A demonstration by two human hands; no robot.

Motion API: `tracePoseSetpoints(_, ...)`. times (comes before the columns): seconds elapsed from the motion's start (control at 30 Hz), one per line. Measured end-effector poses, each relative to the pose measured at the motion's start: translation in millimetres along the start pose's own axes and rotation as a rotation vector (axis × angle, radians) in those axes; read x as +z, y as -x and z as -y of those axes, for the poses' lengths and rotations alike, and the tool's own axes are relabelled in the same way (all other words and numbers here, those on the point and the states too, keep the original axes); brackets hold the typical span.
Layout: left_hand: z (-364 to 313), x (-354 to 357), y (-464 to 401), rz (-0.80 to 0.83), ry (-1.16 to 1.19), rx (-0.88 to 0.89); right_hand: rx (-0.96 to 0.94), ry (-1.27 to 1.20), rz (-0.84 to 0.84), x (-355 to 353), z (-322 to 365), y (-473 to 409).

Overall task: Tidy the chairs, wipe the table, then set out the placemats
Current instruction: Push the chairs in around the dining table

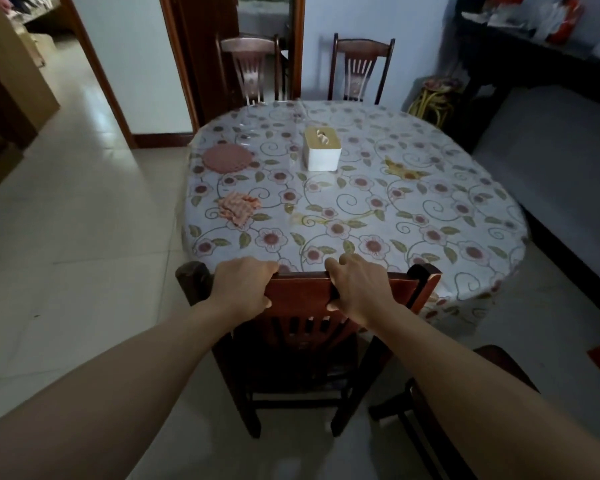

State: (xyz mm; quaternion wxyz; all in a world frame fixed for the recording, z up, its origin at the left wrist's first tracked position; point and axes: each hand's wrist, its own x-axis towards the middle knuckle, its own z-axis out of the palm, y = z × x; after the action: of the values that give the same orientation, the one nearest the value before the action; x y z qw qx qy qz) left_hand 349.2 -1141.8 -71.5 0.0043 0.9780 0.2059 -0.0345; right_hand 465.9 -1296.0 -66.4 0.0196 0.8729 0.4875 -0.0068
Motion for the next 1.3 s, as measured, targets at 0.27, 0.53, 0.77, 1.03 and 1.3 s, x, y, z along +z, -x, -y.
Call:
tracePoseSetpoints(0.27,5.5,52.9,-23.8,-0.072,0.041,0.030,-0.051,0.032,-0.096,66.2,-14.0,-24.9)
tracePoseSetpoints(0.53,12.2,72.0,-13.1,-0.175,0.036,0.137,-0.066,0.069,-0.155,72.7,-8.4,-16.0)
tracePoseSetpoints(0.77,19.3,85.1,-7.1,-0.174,-0.032,0.188,-0.052,-0.027,-0.175,81.0,3.0,-5.4)
tracePoseSetpoints(1.03,12.0,77.7,-26.2,-0.182,-0.048,0.164,-0.029,0.021,-0.169,81.2,-13.6,-24.1)
tracePoseSetpoints(1.3,-17.0,80.6,-37.7,-0.082,-0.012,0.178,0.010,0.091,-0.140,89.7,-43.9,-22.5)
